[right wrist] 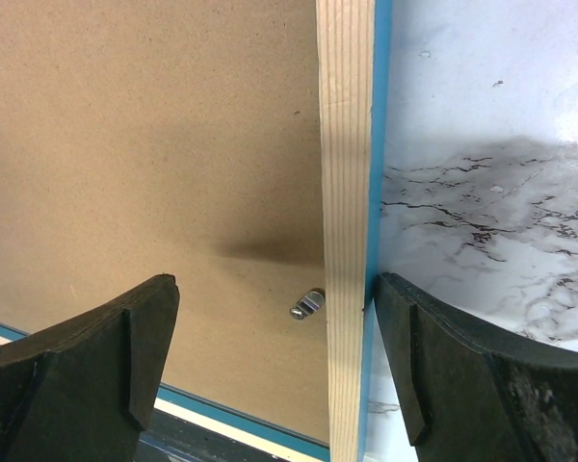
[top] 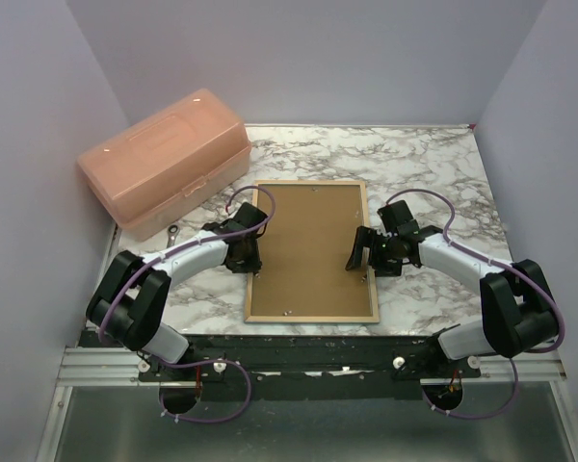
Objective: Put the photo into the frame
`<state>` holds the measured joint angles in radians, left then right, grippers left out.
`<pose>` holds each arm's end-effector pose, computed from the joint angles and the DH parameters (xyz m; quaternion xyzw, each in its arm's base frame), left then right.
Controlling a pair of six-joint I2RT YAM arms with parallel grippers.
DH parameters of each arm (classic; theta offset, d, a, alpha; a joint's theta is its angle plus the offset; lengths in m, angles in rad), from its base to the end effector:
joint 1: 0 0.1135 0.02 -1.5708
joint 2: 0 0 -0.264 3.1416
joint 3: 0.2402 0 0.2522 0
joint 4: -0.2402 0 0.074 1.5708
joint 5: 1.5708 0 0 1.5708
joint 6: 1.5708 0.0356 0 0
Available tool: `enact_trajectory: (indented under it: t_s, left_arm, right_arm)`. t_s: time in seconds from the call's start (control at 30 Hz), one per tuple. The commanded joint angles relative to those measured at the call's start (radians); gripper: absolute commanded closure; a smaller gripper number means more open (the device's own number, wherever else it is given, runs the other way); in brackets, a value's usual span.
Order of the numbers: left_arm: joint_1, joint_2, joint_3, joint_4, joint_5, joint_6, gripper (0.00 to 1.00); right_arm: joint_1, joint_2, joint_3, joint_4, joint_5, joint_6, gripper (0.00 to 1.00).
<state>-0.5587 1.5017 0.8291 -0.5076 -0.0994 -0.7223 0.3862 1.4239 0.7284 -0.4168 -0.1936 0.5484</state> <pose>0.2329 -0.1414 0.1700 -0.0897 0.9757 -0.0768 0.1845 0.2346 0.1028 0.1661 0.0566 0.9679 0.1859 0.1595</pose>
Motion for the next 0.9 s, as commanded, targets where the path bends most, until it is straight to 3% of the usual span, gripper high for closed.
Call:
enact_trajectory:
  t_s: [0.0, 0.7, 0.87]
  left_arm:
    - [-0.025, 0.017, 0.002, -0.094, -0.079, 0.000, 1.00]
    - [-0.054, -0.012, 0.048, -0.147, -0.123, -0.012, 1.00]
    - [-0.054, -0.050, 0.049, -0.152, -0.122, -0.026, 0.39]
  right_arm:
    - [0.007, 0.012, 0.012, -0.052, 0.040, -0.018, 0.09]
    - [0.008, 0.003, 0.015, -0.067, 0.071, -0.019, 0.16]
    - [0.008, 0.009, 0.035, -0.082, 0.079, -0.030, 0.14]
